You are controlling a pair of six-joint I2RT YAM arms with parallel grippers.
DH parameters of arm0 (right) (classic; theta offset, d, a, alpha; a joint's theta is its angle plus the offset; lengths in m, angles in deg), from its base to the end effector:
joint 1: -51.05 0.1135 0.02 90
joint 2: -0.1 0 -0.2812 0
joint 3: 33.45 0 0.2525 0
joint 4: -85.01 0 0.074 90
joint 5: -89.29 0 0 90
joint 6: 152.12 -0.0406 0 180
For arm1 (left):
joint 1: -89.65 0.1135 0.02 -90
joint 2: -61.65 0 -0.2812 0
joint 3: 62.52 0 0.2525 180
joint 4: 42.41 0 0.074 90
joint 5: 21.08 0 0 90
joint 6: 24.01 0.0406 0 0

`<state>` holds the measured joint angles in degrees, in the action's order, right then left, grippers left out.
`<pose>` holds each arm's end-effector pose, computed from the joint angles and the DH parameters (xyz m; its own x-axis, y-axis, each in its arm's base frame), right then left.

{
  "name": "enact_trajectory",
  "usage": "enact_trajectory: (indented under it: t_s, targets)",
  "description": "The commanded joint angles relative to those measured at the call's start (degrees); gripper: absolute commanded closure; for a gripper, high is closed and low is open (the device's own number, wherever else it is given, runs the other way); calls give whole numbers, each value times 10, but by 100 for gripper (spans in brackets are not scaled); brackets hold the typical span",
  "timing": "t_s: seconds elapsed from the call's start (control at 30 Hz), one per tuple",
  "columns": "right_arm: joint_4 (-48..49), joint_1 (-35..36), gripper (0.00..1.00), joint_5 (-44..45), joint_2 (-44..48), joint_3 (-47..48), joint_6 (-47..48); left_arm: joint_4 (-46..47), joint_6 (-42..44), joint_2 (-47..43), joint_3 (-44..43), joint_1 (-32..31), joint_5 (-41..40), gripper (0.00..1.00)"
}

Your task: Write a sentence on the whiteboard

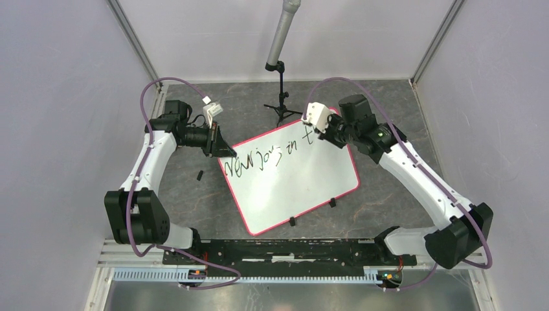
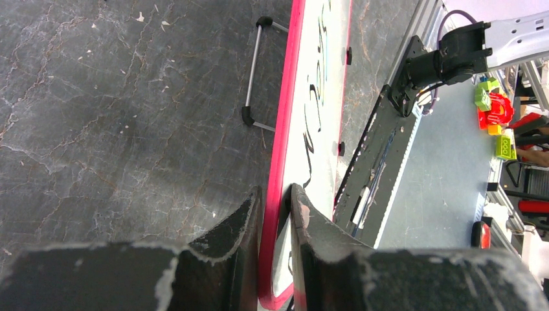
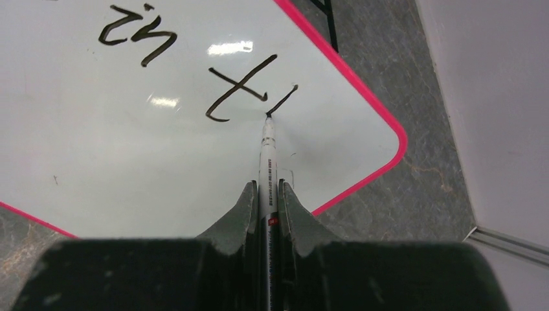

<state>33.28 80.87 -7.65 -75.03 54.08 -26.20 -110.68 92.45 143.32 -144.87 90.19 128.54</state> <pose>0.2430 0.1449 0.3671 -0.1081 -0.7332 -0.6713 -0.7880 0.4749 -0.3918 0.2681 -0.0325 0.3073 -0.6832 0.2189 -0.6967 0.7021 0.4594 -0.5441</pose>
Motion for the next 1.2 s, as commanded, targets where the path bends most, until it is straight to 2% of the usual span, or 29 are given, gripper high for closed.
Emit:
enact_trajectory:
  t_s: [0.0,0.23,0.93,1.17]
  targets:
    - [-10,-2,100,-16,28,-27,1,2,0,3,9,-13,-43,98]
    - [-16,-2,100,-27,43,-47,-3,2,-2,1,9,-14,-42,98]
    - [19,-3,100,17,-5,32,1,2,-1,8,5,-14,-46,97]
    - [15,-7,100,34,5,10,10,2,0,9,6,-14,-47,98]
